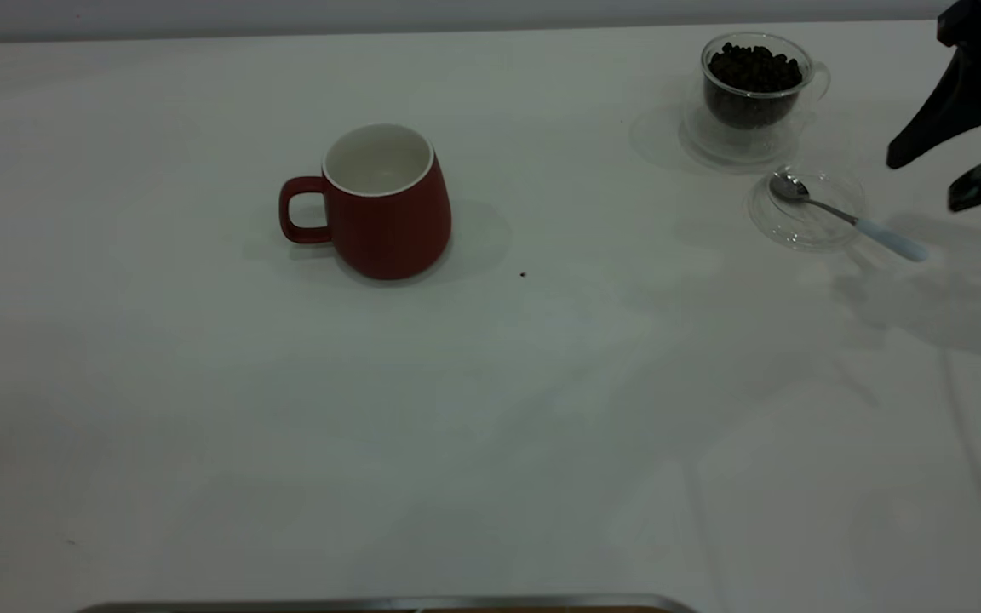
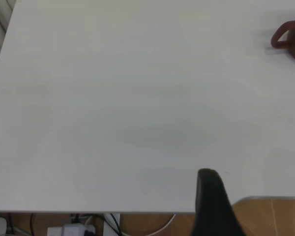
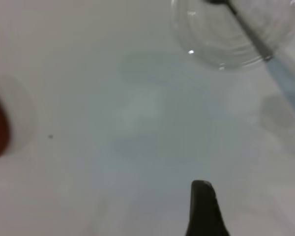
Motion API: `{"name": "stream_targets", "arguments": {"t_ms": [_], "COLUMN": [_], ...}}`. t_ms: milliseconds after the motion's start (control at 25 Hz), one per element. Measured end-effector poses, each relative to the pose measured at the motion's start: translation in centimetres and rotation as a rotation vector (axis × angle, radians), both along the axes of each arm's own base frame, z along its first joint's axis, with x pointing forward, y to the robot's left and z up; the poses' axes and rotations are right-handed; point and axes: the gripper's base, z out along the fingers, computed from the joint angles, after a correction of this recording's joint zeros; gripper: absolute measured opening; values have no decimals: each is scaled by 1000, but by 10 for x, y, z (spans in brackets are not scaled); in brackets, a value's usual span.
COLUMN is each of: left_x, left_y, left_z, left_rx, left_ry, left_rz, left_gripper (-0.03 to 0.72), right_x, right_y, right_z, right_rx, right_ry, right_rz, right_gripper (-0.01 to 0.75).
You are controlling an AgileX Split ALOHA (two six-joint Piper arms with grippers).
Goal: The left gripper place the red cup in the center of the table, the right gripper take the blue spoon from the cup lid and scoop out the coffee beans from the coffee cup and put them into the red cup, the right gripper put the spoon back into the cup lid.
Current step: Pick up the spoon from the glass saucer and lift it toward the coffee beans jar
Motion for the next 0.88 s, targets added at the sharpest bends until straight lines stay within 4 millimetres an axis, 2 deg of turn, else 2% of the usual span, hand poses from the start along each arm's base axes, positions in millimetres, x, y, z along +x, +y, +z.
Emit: {"name": "stream_targets", "arguments": {"t_ms": [280, 520, 880], "left_x": [0, 0, 0], "left_y": [0, 0, 0], "left_z": [0, 0, 0], "left_rx": [0, 0, 2], "left_ry": [0, 0, 0], "left_rz": [0, 0, -1], "left_gripper": [515, 515, 515], "right_x": [0, -12, -32], "right_y": [-7, -13, -22], "right_z": [-31, -52, -70], "right_rx": [89, 121, 139], "right_ry": [10, 30, 21], "right_rz": [-76, -172, -288], "right_gripper": [537, 537, 535]}}
